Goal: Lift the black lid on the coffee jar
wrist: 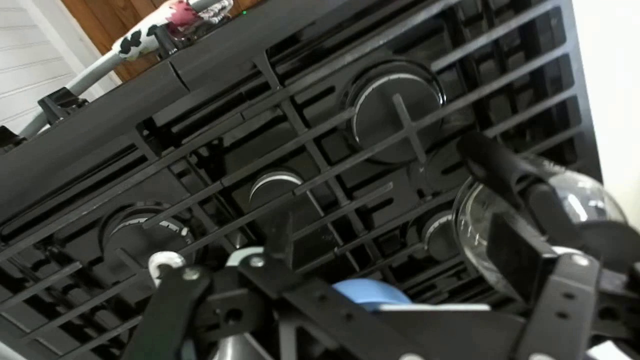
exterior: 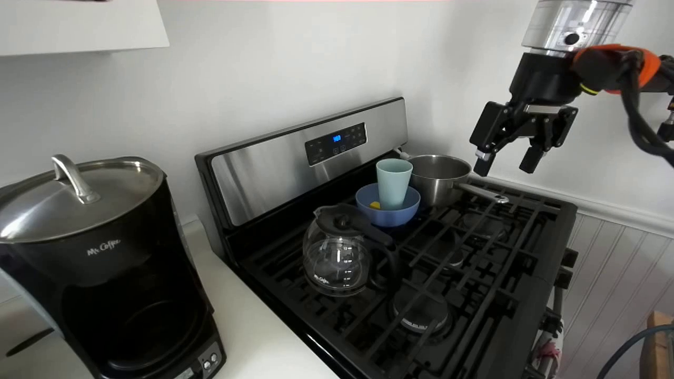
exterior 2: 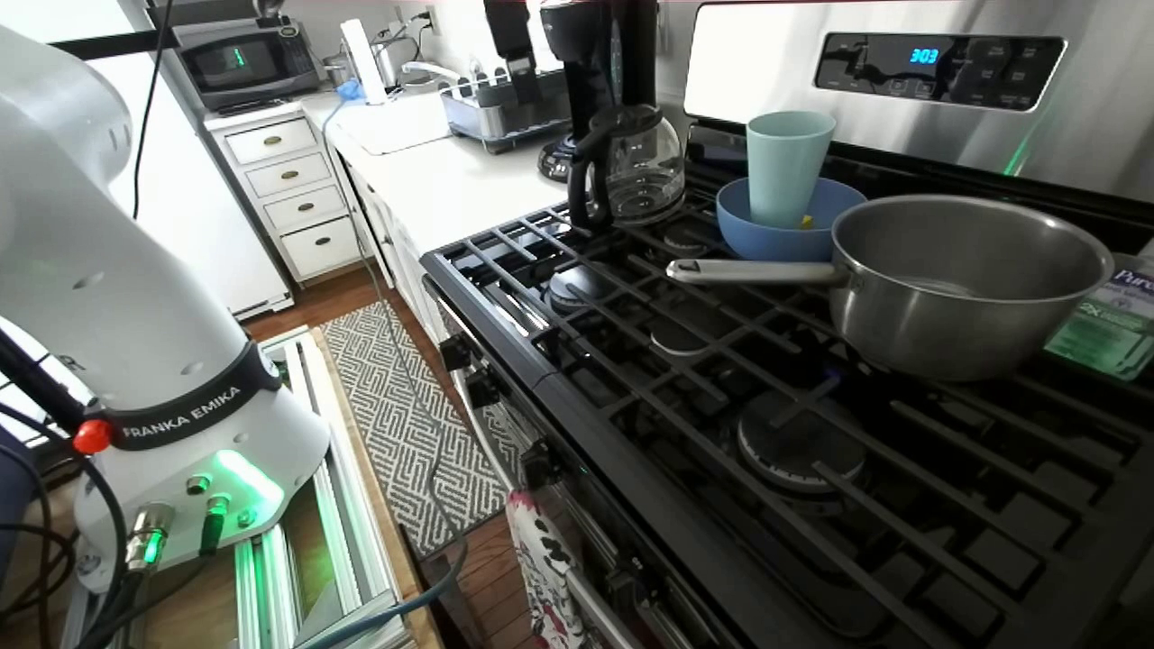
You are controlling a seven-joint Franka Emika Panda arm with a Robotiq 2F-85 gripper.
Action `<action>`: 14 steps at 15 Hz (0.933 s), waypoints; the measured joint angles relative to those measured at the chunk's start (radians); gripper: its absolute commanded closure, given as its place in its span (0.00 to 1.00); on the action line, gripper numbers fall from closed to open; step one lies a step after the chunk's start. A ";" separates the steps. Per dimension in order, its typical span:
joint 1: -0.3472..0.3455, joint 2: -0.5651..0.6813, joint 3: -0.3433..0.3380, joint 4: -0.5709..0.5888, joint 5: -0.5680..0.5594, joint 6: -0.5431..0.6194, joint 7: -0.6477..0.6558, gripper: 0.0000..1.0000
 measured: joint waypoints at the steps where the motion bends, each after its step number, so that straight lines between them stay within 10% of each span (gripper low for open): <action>1: -0.017 0.030 -0.025 0.026 0.008 0.010 0.000 0.00; 14: -0.044 0.056 -0.061 0.058 0.015 0.037 0.011 0.00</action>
